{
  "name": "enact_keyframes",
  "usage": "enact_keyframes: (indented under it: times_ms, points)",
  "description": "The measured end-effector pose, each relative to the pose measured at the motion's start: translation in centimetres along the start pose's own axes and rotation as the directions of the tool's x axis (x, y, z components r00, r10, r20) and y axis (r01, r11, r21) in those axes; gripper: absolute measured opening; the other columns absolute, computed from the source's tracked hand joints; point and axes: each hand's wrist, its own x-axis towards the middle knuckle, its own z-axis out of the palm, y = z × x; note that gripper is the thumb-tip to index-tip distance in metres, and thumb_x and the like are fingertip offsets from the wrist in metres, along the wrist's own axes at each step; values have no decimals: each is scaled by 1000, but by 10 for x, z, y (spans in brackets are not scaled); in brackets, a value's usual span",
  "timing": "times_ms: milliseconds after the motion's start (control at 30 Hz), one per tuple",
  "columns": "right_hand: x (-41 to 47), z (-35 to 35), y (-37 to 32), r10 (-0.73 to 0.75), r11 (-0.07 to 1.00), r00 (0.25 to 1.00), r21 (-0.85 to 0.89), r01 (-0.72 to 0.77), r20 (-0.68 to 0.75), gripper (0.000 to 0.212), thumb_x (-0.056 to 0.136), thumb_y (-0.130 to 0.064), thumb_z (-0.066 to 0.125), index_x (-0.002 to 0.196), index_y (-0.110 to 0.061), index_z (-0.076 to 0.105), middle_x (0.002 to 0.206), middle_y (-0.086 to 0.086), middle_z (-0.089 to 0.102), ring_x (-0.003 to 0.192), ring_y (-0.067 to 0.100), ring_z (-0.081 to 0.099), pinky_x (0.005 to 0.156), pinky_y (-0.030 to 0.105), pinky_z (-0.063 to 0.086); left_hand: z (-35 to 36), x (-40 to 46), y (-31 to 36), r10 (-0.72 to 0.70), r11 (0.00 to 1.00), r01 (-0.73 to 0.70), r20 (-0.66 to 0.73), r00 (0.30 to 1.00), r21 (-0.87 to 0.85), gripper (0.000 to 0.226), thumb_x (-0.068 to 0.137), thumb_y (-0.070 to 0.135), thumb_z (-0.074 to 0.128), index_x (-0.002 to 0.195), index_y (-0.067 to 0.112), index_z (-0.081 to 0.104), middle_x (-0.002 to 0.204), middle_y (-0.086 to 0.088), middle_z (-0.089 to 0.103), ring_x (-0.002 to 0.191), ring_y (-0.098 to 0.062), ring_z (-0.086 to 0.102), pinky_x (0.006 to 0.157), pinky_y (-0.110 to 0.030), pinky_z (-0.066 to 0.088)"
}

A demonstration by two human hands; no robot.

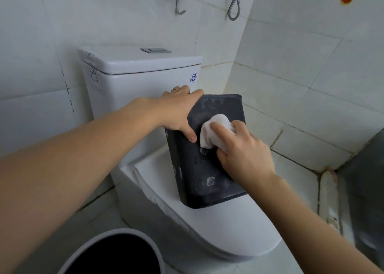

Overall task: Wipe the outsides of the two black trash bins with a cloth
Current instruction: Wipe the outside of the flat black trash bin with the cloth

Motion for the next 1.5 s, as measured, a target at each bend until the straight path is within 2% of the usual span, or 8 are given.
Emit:
enact_keyframes:
  times_ms: [133, 400, 600, 867, 1100, 1233, 1433, 1500]
  points:
    - [-27, -3, 4, -49, 999, 997, 12, 49, 61, 45, 71, -14, 68, 113, -28, 61, 94, 6, 51, 57, 22, 32, 40, 24, 26, 0, 1, 1, 3, 1000, -3, -1, 1000, 2, 106, 53, 55, 90, 135, 22, 33, 108, -1, 34, 113, -26, 37, 89, -41, 38]
    - [11, -4, -4, 65, 998, 998, -2, -65, 4, 34, 80, -19, 63, 113, -29, 61, 95, 8, 54, 52, 24, 30, 45, 21, 16, -1, -1, 1, 6, 1000, -6, -11, 1000, 18, 105, 52, 55, 91, 133, 21, 34, 107, -1, 34, 112, -26, 38, 90, -42, 39]
    - [-9, -9, 2, 70, 997, 997, 28, -70, 18, 41, 78, -65, 61, 102, -31, 61, 95, 2, 56, 49, 28, 48, 46, 22, 27, -2, -2, 7, 37, 999, -36, -22, 999, 32, 106, 51, 55, 91, 133, 22, 33, 107, 0, 33, 110, -25, 37, 88, -40, 37]
    - [14, -11, -2, 255, 948, 958, 161, -275, 134, 32, 88, -61, 50, 114, -42, 52, 101, -4, 51, 81, 29, 59, 62, 32, 41, -1, -8, 5, 24, 999, -23, -26, 999, 32, 107, 53, 56, 89, 136, 20, 31, 108, -1, 33, 112, -26, 37, 90, -41, 37]
    - [-12, -13, -2, 132, 987, 985, 76, -141, 109, 33, 88, -62, 52, 107, -35, 54, 99, -3, 51, 65, 32, 58, 52, 32, 45, -1, -5, 6, 30, 999, -29, -19, 999, 31, 107, 52, 56, 90, 135, 20, 33, 107, -1, 33, 107, -24, 35, 88, -40, 36]
    - [-28, -9, 0, 70, 998, 995, -6, -69, 77, 29, 85, -52, 65, 96, -26, 61, 87, 2, 54, 44, 34, 52, 42, 25, 32, -2, -5, 6, 36, 999, -35, -22, 999, 31, 103, 54, 56, 89, 131, 20, 33, 106, -1, 33, 102, -22, 33, 86, -39, 35]
    - [7, -10, -6, 118, 992, 993, -52, -119, -13, 34, 92, -57, 50, 111, -29, 57, 93, 1, 50, 54, 32, 52, 48, 29, 34, -2, -6, 8, 25, 998, -24, -24, 999, 55, 105, 52, 56, 90, 132, 19, 33, 105, -2, 33, 106, -26, 37, 88, -42, 37]
    - [9, -8, -7, 115, 991, 993, -63, -115, -18, 35, 92, -55, 51, 111, -26, 57, 92, 2, 50, 51, 29, 43, 48, 29, 33, -2, -6, 7, 15, 998, -14, -20, 1000, 54, 105, 52, 56, 90, 132, 19, 34, 105, -2, 33, 111, -28, 40, 88, -42, 38]
